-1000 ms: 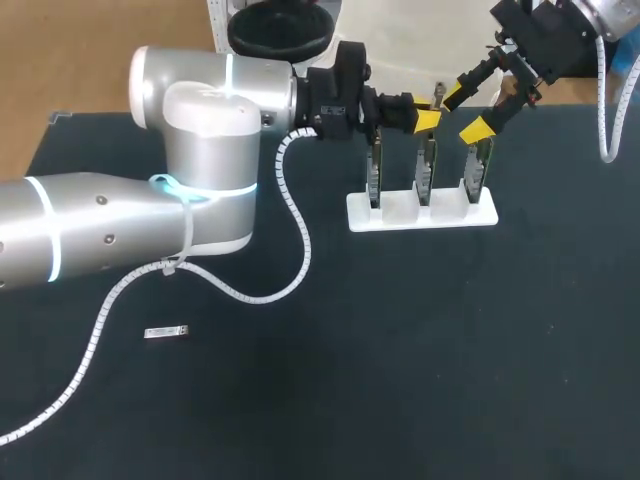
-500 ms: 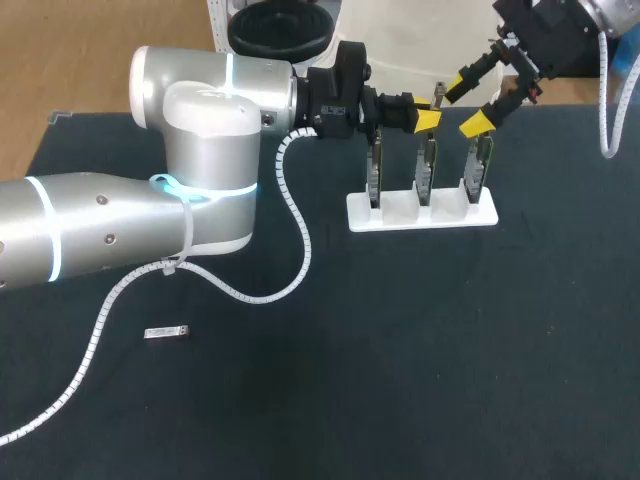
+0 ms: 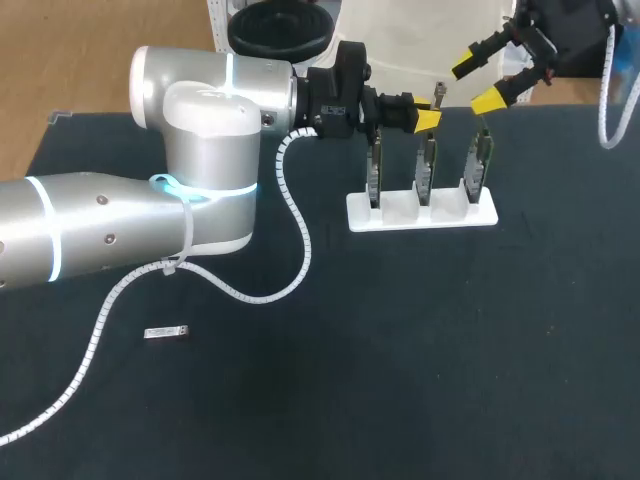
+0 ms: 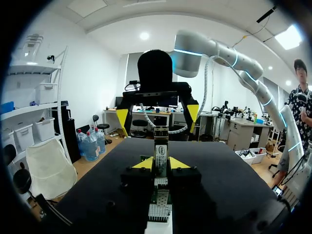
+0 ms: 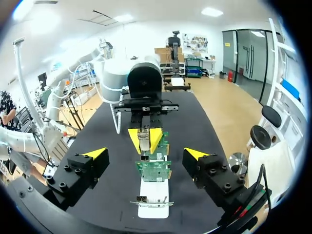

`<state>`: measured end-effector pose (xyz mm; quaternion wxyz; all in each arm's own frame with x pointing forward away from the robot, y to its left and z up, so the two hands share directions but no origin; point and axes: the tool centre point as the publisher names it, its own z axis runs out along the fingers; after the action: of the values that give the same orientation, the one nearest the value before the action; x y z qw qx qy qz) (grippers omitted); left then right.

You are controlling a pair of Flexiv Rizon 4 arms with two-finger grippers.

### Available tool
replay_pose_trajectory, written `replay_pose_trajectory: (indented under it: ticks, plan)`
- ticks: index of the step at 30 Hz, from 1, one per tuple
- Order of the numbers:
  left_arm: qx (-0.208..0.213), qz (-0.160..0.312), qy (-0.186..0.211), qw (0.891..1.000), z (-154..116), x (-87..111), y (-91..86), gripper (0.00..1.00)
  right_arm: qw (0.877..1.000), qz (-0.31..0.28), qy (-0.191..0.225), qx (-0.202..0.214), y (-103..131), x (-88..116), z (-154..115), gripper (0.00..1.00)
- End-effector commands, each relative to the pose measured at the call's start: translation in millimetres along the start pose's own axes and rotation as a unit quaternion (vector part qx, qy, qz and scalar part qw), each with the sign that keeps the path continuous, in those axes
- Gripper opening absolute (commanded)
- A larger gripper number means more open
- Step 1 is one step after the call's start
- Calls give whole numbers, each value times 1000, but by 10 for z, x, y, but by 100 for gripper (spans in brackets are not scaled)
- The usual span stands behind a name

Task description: Pick up the optical module with the left hand, and insert it into the network port with the right hand.

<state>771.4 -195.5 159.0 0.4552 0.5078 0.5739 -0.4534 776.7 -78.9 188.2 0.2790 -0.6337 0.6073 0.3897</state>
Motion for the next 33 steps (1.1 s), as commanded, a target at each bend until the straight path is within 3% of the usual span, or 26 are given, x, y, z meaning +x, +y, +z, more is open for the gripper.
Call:
replay_pose_trajectory:
  ticks: [1, 33]
  plan:
    - [1, 0, 1, 1000, 9, -3, 17, 0, 1000, -6, 7, -14, -56, -46, 30, 100]
    - [1, 0, 1, 1000, 9, -3, 17, 0, 1000, -13, 15, 6, 16, -205, 295, 100]
